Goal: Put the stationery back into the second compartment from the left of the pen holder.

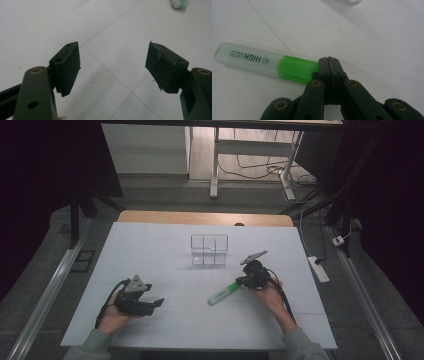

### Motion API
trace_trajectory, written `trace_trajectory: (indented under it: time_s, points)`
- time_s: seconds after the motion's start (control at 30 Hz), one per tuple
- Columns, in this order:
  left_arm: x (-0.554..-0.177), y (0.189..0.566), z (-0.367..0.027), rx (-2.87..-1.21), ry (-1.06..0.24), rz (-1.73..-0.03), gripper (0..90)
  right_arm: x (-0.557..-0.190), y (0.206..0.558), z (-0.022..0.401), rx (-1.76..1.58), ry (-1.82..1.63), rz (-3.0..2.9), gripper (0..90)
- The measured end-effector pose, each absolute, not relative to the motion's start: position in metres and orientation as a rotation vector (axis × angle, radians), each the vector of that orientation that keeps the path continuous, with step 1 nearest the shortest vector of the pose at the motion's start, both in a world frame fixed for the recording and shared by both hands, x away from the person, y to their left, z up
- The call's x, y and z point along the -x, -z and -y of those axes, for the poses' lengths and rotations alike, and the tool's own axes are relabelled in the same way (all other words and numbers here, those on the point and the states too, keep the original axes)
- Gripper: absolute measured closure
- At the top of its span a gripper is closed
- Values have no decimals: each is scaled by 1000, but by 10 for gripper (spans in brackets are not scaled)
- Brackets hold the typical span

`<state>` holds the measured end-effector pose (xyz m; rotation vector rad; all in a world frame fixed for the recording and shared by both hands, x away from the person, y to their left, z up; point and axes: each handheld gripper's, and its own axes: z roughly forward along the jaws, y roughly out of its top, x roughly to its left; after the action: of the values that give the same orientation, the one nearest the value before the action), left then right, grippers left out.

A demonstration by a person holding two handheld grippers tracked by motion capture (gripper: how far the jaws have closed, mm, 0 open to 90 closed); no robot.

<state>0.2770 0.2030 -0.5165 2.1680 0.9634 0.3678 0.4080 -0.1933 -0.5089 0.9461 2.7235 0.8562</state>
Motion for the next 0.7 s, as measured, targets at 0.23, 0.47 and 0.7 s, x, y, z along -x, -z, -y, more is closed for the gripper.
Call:
trace_trajectory:
  time_s: [0.23, 0.47, 0.7]
  points:
    - [-277, 517, -203, -2172, -369, -962, 277, -398, 510, 178, -907, -865, -2758, 892]
    - [-277, 517, -202, -2175, -370, -960, 277, -391, 511, 167, -868, -886, -2788, 892]
    - [-278, 518, -201, -2181, -368, -959, 276, -388, 512, 163, -857, -897, -2801, 892]
